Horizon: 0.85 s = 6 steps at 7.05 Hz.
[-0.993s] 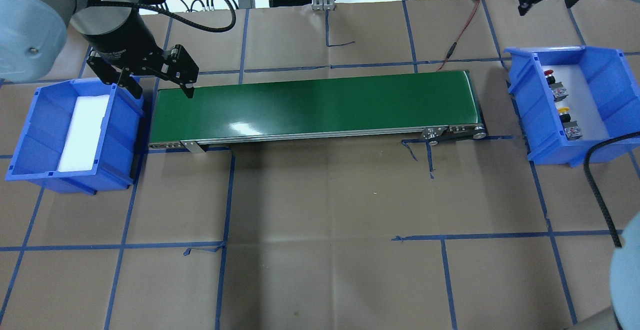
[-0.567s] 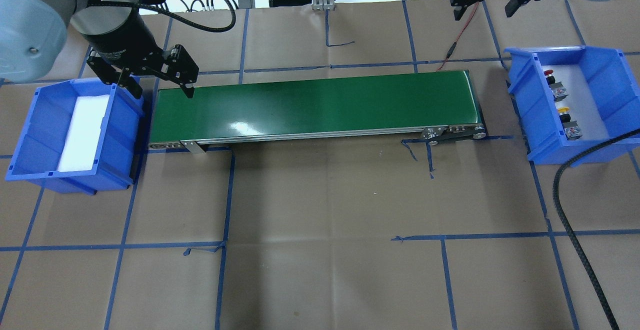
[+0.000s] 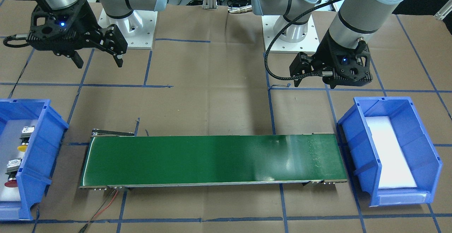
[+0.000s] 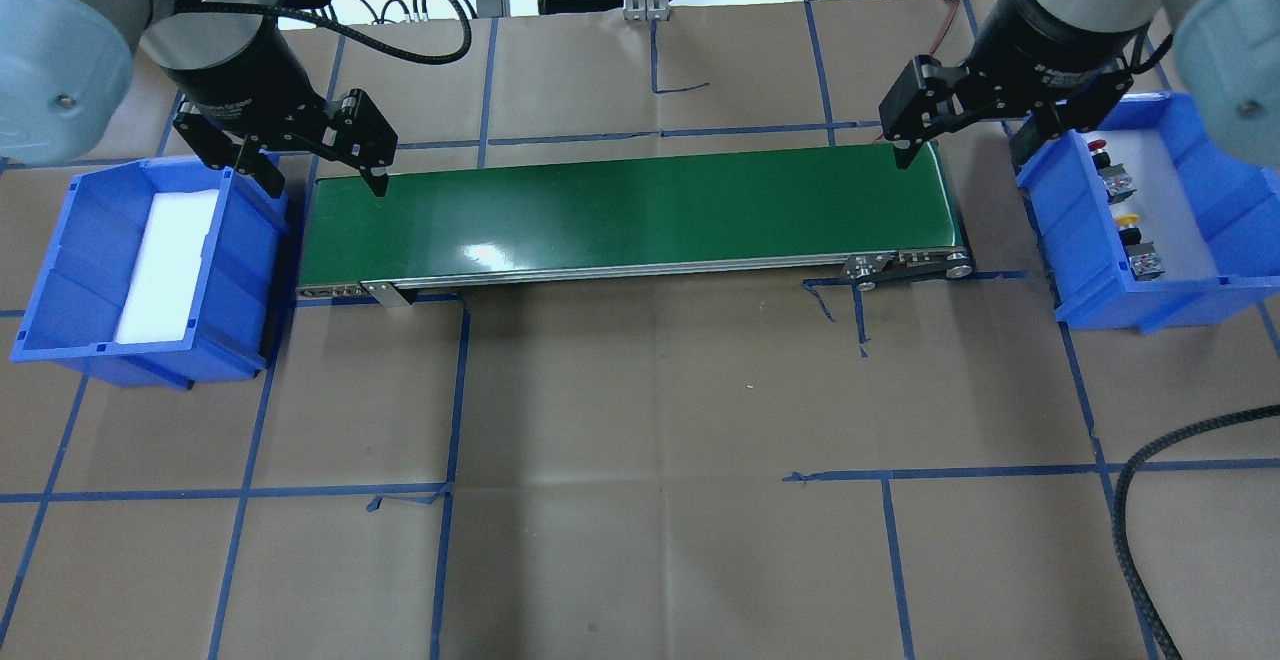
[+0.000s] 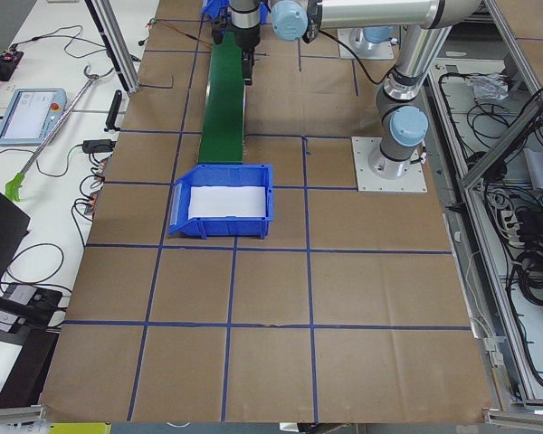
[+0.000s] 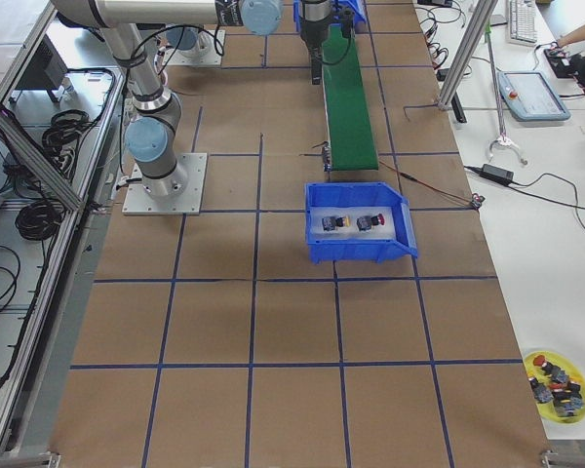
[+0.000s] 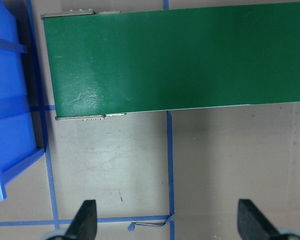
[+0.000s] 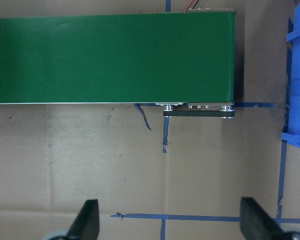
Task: Transport two buttons from left to right
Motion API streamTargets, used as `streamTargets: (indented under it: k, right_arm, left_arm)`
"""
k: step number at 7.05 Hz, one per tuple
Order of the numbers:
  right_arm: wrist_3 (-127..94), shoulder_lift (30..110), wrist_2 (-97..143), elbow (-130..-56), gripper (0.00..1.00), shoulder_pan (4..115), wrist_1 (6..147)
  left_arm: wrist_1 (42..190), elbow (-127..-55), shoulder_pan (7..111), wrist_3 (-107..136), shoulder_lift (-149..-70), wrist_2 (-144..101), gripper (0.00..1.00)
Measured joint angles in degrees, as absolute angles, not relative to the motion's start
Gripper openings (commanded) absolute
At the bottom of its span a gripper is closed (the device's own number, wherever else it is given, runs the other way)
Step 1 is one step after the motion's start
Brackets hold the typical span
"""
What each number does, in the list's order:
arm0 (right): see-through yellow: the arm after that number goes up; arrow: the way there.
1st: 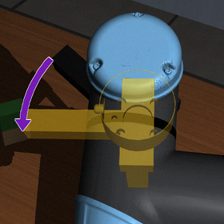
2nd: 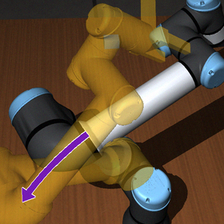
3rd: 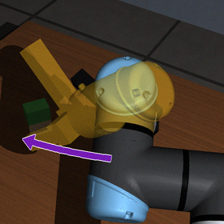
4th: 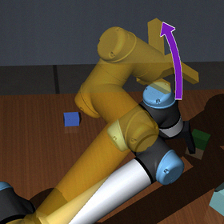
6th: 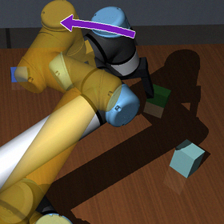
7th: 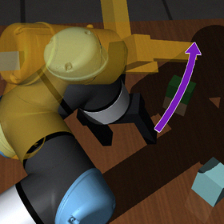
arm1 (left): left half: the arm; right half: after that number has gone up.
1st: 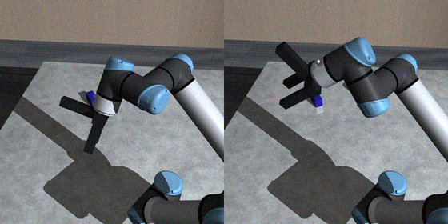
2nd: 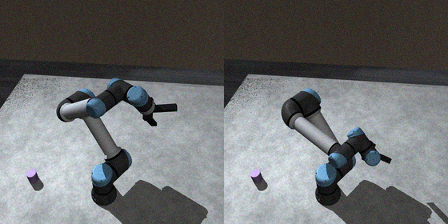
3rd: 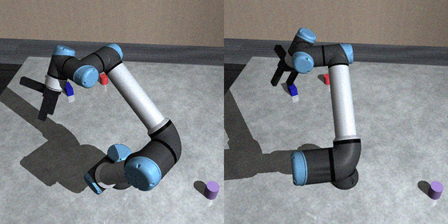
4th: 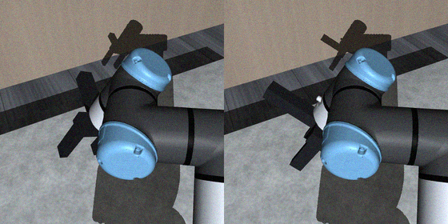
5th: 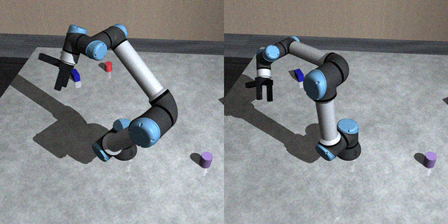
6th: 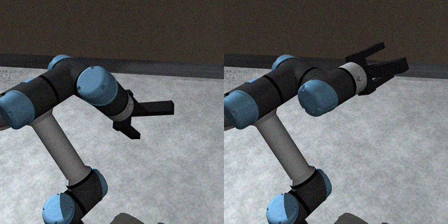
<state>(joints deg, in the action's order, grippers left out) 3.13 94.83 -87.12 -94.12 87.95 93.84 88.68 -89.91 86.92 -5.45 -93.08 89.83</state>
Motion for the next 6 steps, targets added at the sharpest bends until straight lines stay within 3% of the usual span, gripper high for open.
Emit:
streamTargets:
  k: [6]
  right_arm:
    - [3.3,91.5,-87.2,-89.6,1.0,88.2,93.6]
  left_arm:
    - [88.7,-89.9,86.9,-5.5,-93.1,89.8,1.0]
